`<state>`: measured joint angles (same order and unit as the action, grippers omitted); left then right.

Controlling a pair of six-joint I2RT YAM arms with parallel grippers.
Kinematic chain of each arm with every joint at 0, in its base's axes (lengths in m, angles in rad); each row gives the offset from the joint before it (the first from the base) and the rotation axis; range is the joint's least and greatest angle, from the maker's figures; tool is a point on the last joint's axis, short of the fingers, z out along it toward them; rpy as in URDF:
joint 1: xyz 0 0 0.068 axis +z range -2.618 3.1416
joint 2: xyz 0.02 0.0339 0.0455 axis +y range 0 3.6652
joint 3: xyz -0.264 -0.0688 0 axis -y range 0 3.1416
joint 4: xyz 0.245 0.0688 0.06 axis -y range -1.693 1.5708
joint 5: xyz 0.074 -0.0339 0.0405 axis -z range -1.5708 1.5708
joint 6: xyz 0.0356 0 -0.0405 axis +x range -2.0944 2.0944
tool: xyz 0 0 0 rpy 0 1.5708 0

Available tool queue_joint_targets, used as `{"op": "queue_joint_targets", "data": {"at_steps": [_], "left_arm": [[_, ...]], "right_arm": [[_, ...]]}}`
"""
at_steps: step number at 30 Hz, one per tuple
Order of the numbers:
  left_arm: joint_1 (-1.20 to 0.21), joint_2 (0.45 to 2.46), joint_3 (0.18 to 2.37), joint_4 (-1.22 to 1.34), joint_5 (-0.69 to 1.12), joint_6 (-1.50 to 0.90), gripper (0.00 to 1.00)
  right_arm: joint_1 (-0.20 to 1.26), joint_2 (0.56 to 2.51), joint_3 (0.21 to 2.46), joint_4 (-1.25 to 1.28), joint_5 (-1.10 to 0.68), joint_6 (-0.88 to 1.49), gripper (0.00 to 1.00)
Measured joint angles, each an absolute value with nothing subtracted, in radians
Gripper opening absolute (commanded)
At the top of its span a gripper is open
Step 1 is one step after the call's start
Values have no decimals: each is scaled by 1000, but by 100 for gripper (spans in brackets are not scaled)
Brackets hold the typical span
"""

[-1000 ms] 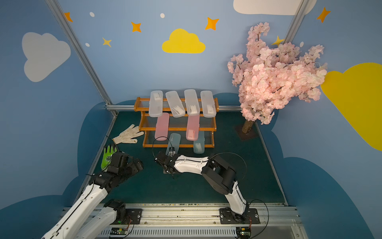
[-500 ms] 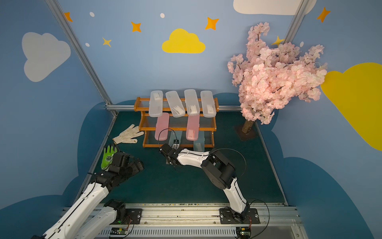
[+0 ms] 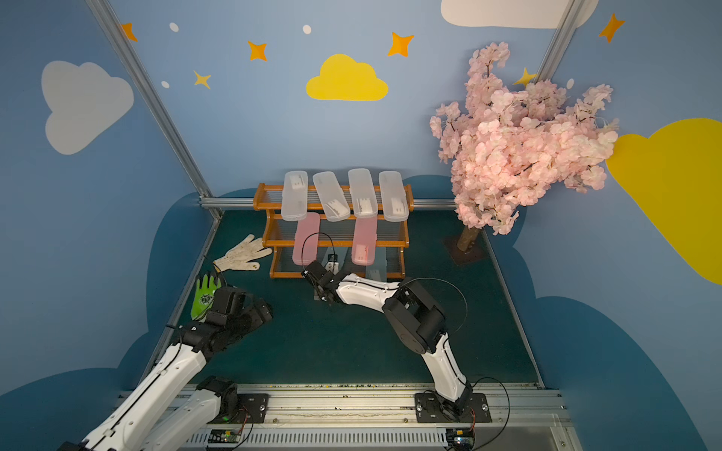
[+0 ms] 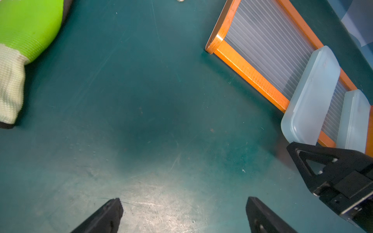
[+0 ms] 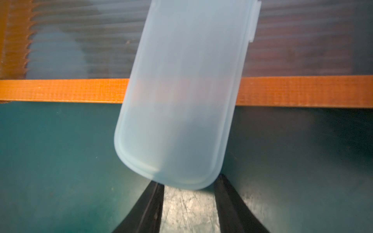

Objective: Place the pencil cases on the shelf according to color
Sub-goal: Place the pencil case on the shelf.

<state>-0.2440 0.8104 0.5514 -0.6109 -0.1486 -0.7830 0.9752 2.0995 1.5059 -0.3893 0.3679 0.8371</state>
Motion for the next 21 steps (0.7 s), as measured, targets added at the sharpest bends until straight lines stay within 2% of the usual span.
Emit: {"op": "queue_joint_targets", "data": {"at_steps": [13,21], "left_arm": [[-245,778,551,-612,-127,-797,100],[-250,777,551,-612,-124,-800,100]], "right_arm": [[1027,1944,1399,-403,395,803,46],[1005,2016,1375,-306,298,804,45]]}}
